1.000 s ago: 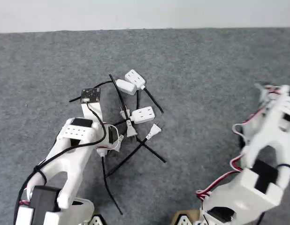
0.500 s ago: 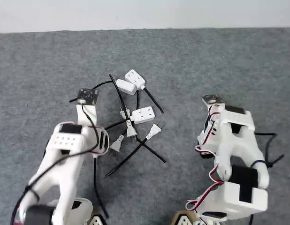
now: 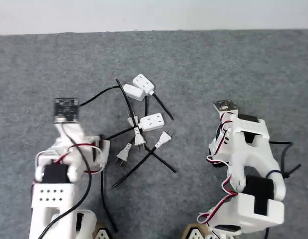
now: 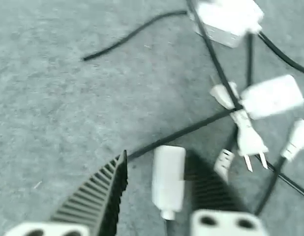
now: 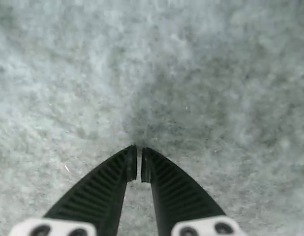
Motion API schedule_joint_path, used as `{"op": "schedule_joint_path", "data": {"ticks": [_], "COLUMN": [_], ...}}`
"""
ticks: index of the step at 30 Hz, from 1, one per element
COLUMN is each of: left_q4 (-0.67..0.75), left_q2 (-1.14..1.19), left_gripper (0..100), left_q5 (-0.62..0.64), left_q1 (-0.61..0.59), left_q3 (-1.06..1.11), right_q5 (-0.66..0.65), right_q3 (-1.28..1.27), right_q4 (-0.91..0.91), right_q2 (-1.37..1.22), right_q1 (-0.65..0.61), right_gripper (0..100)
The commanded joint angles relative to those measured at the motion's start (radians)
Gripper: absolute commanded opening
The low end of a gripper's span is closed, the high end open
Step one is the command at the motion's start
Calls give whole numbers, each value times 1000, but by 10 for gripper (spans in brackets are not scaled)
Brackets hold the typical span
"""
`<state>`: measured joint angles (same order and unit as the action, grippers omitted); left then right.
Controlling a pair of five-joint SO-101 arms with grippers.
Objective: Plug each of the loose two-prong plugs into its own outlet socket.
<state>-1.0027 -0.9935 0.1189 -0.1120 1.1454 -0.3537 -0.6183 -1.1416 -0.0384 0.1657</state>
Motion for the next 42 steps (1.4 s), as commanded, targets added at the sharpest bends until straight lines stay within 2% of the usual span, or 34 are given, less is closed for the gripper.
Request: {"op": "schedule_joint_path", "data": {"ticks": [1, 5, 11, 13, 22, 26, 29, 36, 42], "left_q4": [-11, 8, 178, 193, 199, 201, 201, 272, 227], "left_q2": [-6, 114, 394, 443, 413, 411, 414, 430, 514], "left_gripper": [22, 12, 12, 12, 12, 12, 12, 13, 13], "left_q5": [14, 20, 20, 20, 23, 97, 107, 110, 107], "left_q1": [-28, -28, -17, 14, 253, 331, 385, 399, 399], "left_q3": [4, -2, -24, -39, -42, -44, -41, 31, -31], "right_q5": [12, 12, 12, 12, -11, -14, -14, -14, -14], "right_q3": [5, 5, 5, 5, 3, 5, 5, 5, 5], "right_q4": [12, 12, 12, 12, 12, 12, 12, 12, 12], "right_q2": [33, 33, 33, 33, 33, 33, 33, 33, 33], "right_q1": [-8, -8, -7, -7, -5, -5, -5, -5, -4], "right_gripper": [16, 16, 16, 16, 16, 16, 16, 16, 16]}}
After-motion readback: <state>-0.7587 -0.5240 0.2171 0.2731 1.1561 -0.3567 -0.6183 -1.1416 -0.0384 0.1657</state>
